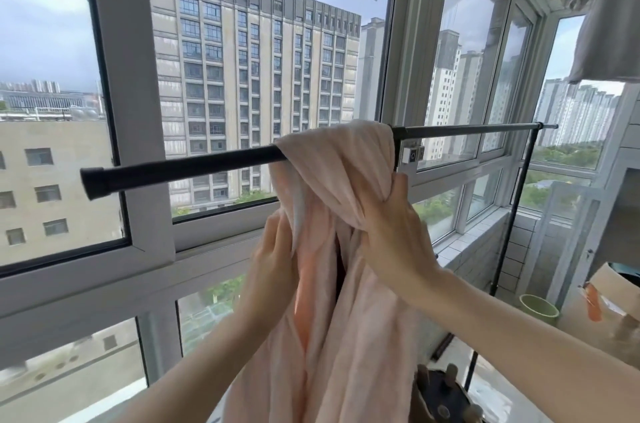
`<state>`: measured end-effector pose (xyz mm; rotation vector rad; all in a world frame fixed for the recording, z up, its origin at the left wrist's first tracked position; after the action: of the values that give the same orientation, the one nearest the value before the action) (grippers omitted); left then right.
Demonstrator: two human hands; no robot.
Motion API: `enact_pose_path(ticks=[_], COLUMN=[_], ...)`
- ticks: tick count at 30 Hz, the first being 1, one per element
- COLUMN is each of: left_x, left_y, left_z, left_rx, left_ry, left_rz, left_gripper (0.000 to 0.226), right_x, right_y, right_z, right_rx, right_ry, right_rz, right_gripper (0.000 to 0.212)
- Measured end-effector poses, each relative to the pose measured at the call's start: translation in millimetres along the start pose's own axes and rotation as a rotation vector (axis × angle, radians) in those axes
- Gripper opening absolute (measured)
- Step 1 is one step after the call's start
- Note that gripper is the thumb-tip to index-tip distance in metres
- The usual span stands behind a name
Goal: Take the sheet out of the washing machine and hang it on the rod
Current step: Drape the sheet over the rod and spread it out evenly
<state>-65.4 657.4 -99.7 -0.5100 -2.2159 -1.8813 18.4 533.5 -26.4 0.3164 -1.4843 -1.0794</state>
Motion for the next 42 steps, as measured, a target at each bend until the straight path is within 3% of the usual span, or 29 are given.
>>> enact_pose_path(ticks=[4, 8, 10, 12, 14, 17, 19, 24, 27, 31, 37, 42], left_x=[-15, -13, -5, 2, -1, -17, -21, -23, -9, 19, -1, -23], left_y=[-32, -48, -62, -77, -90, -112, -121, -133, -147, -174, -233, -248], left_z=[8, 13, 14, 20, 31, 40, 38, 34, 37, 53, 49, 35], left_rx=[0.055, 0.138, 0.213, 0.355, 0.528, 0.646, 0.624, 0.571, 0.496, 0.513, 0.623, 0.659], left_ry=[0.090, -0.005, -0.114, -0.230, -0.273, -0.270, -0.248, -0.204, -0.093, -0.013, -0.013, -0.067], left_rz=[0.092, 0.093, 0.063, 0.020, 0.043, 0.164, 0.178, 0.190, 0.138, 0.048, 0.124, 0.129], left_gripper=[0.069, 0.078, 0.080, 0.079, 0.069, 0.023, 0.007, 0.028, 0.014, 0.023, 0.029, 0.022], right_x=[10, -31, -54, -74, -95, -130, -145, -162, -150, -130, -105, -155], right_y=[18, -13, -42, -70, -101, -144, -163, -180, -169, -151, -131, -178], right_z=[16, 17, 0, -28, -49, -46, -39, -37, -50, -91, -60, -70], right_rx=[-0.016, -0.046, -0.093, -0.272, -0.503, -0.640, -0.656, -0.634, -0.521, -0.561, -0.424, -0.667], right_ry=[-0.137, -0.201, -0.108, 0.089, 0.276, 0.382, 0.418, 0.371, 0.255, 0.182, 0.238, 0.375], right_rz=[-0.153, -0.111, -0.052, 0.024, 0.096, 0.247, 0.293, 0.394, 0.296, 0.192, 0.019, 0.262], right_gripper=[0.093, 0.095, 0.099, 0.108, 0.119, 0.126, 0.119, 0.079, 0.068, 0.063, 0.087, 0.120])
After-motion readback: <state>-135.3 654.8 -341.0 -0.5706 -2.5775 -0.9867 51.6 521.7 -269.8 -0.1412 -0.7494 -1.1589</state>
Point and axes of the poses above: each hand's wrist, its own y-axis towards the middle knuckle, its own x-axis out of the back of the hand, z = x × y, the point moved 8 cm from there along y, towards the middle knuckle, and after that the axes turned 6 degrees about -x, right-handed, at the moved point
